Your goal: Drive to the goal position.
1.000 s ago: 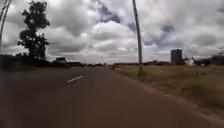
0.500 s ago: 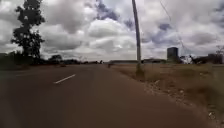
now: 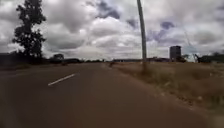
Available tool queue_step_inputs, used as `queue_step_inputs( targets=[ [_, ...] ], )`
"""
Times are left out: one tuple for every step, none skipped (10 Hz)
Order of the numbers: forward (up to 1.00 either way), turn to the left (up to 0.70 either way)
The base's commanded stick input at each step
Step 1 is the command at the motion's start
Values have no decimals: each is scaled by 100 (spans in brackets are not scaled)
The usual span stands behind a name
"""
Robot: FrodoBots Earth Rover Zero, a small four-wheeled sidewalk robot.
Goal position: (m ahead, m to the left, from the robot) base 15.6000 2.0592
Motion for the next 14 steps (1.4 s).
queue_step_inputs(
  targets=[
    [85, 0],
    [85, 0],
    [85, 0],
    [85, 0],
    [85, 0],
    [85, 0],
    [85, 0],
    [85, 0],
    [85, 0],
    [85, 0],
    [85, 0],
    [85, 0],
    [85, 0],
    [85, 0]
  ],
)
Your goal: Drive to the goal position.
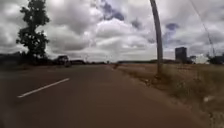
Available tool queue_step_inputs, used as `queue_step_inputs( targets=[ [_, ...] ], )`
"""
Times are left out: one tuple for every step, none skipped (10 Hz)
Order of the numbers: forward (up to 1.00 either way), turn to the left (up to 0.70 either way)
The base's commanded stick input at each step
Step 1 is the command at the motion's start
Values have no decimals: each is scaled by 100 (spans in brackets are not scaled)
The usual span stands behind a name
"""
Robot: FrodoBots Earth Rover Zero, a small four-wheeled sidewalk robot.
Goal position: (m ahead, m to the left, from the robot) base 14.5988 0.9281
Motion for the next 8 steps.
queue_step_inputs(
  targets=[
    [85, 0],
    [85, 0],
    [85, 0],
    [85, 0],
    [85, 0],
    [85, 0],
    [85, 0],
    [85, 0]
  ],
)
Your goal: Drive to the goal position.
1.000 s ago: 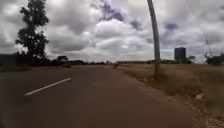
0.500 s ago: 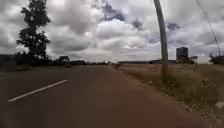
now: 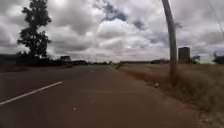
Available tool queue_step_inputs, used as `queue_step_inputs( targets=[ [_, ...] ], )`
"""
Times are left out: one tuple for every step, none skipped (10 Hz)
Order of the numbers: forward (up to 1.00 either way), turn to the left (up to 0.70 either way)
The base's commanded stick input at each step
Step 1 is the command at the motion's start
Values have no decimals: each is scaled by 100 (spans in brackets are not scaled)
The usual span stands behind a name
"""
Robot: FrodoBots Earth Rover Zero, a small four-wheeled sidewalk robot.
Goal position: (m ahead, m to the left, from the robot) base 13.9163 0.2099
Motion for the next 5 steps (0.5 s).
queue_step_inputs(
  targets=[
    [85, 0],
    [85, 0],
    [85, 0],
    [85, 0],
    [85, 0]
  ],
)
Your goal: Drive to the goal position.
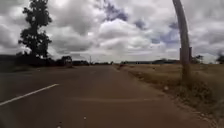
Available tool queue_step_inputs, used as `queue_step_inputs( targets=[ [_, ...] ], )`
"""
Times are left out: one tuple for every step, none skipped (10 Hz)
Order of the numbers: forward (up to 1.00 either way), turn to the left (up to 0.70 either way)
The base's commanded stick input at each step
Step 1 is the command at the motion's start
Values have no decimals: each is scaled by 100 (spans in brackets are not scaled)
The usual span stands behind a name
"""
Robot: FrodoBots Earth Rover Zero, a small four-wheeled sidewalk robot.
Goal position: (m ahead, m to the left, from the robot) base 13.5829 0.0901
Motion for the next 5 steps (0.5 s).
queue_step_inputs(
  targets=[
    [85, 0],
    [85, 0],
    [85, 0],
    [85, 0],
    [85, -26]
  ],
)
